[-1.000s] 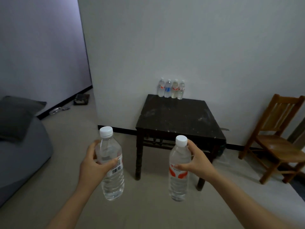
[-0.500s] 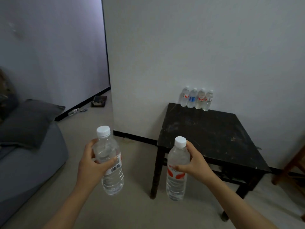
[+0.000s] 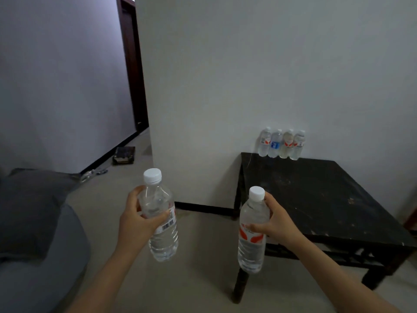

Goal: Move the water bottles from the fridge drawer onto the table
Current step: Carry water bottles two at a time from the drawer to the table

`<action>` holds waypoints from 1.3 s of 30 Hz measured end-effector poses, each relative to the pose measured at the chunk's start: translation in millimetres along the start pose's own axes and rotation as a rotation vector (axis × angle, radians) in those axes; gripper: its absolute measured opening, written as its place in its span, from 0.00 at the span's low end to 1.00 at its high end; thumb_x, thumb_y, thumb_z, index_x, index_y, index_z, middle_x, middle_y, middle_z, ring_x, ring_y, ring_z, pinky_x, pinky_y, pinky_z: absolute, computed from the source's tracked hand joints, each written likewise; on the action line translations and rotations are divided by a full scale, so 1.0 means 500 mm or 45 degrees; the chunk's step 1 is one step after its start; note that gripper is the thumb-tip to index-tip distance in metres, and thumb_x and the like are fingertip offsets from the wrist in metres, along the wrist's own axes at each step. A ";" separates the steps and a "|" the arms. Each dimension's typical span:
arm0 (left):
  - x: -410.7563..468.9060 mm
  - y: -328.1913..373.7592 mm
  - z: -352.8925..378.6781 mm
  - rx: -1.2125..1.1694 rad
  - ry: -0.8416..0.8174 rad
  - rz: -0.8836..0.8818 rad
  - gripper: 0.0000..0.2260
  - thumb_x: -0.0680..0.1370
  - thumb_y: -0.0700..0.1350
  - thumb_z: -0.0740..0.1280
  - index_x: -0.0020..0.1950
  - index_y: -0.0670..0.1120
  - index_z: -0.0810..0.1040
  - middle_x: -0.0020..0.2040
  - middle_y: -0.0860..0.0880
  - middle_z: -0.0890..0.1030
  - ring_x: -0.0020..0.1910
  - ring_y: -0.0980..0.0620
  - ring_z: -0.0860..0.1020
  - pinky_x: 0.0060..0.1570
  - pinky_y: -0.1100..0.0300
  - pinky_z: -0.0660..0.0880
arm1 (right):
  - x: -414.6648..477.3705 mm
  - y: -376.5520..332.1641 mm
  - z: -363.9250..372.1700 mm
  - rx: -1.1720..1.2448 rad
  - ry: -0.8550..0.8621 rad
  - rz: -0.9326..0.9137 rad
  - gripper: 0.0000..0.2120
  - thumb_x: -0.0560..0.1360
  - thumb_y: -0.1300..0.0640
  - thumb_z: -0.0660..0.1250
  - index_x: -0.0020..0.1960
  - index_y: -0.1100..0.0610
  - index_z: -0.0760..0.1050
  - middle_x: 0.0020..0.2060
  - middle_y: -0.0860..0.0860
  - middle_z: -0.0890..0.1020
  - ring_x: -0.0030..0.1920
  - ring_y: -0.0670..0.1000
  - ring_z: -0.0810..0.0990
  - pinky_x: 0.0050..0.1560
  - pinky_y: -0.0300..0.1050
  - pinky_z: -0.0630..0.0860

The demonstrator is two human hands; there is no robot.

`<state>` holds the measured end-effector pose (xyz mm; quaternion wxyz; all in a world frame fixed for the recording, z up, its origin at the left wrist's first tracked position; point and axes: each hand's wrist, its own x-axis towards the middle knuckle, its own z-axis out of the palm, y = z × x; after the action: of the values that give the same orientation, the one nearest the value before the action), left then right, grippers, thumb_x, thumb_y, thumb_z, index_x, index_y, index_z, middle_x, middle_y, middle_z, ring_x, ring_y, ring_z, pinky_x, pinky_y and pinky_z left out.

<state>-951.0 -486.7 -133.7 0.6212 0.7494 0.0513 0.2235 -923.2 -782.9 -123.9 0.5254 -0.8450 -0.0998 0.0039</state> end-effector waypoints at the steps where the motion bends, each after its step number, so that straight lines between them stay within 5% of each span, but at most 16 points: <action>1: 0.028 -0.007 -0.016 0.009 -0.020 -0.007 0.34 0.52 0.51 0.75 0.56 0.60 0.67 0.46 0.58 0.77 0.44 0.57 0.77 0.46 0.55 0.74 | 0.014 -0.010 0.019 0.000 0.019 0.022 0.34 0.65 0.64 0.74 0.61 0.43 0.61 0.52 0.44 0.74 0.53 0.45 0.75 0.42 0.34 0.74; 9: 0.199 -0.117 -0.029 -0.052 -0.160 -0.101 0.32 0.47 0.57 0.72 0.49 0.67 0.66 0.47 0.58 0.77 0.46 0.49 0.79 0.49 0.50 0.76 | 0.099 -0.029 0.101 -0.028 0.173 0.184 0.34 0.64 0.65 0.75 0.61 0.44 0.62 0.53 0.46 0.75 0.54 0.46 0.76 0.44 0.37 0.75; 16: 0.321 -0.193 0.058 -0.088 -0.339 -0.185 0.40 0.47 0.57 0.71 0.57 0.57 0.65 0.49 0.51 0.78 0.47 0.47 0.79 0.48 0.52 0.75 | 0.202 0.020 0.091 -0.056 0.347 0.326 0.32 0.64 0.64 0.75 0.61 0.46 0.65 0.51 0.46 0.77 0.53 0.48 0.77 0.48 0.41 0.77; 20: 0.445 -0.216 0.118 -0.029 -0.385 -0.141 0.38 0.48 0.58 0.71 0.57 0.57 0.67 0.47 0.57 0.79 0.46 0.49 0.79 0.48 0.54 0.75 | 0.328 0.059 0.078 -0.080 0.407 0.356 0.33 0.64 0.63 0.75 0.63 0.48 0.64 0.52 0.47 0.76 0.55 0.49 0.76 0.55 0.51 0.76; 25: 0.605 -0.239 0.185 0.076 -0.404 -0.109 0.42 0.47 0.60 0.69 0.61 0.53 0.69 0.49 0.49 0.79 0.47 0.46 0.79 0.49 0.53 0.74 | 0.493 0.096 0.072 -0.086 0.420 0.329 0.33 0.64 0.62 0.75 0.61 0.44 0.63 0.55 0.50 0.75 0.58 0.51 0.75 0.56 0.51 0.76; 36: 0.919 -0.319 0.351 0.163 -0.515 -0.202 0.36 0.49 0.57 0.75 0.55 0.54 0.67 0.47 0.46 0.80 0.46 0.44 0.79 0.46 0.54 0.73 | 0.812 0.155 0.026 -0.074 0.585 0.375 0.32 0.65 0.62 0.75 0.62 0.46 0.64 0.54 0.49 0.76 0.57 0.51 0.76 0.58 0.53 0.75; 39: 1.000 -0.342 0.412 0.162 -0.575 -0.170 0.38 0.46 0.62 0.69 0.54 0.54 0.67 0.45 0.48 0.80 0.45 0.45 0.79 0.44 0.55 0.73 | 0.881 0.171 0.010 -0.072 0.632 0.416 0.32 0.65 0.62 0.74 0.61 0.43 0.62 0.53 0.48 0.76 0.56 0.50 0.76 0.57 0.51 0.75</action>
<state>-387.1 -458.4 -187.5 0.5819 0.8128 -0.0256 0.0049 -478.2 -739.0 -158.7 0.5024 -0.8393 0.1690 -0.1209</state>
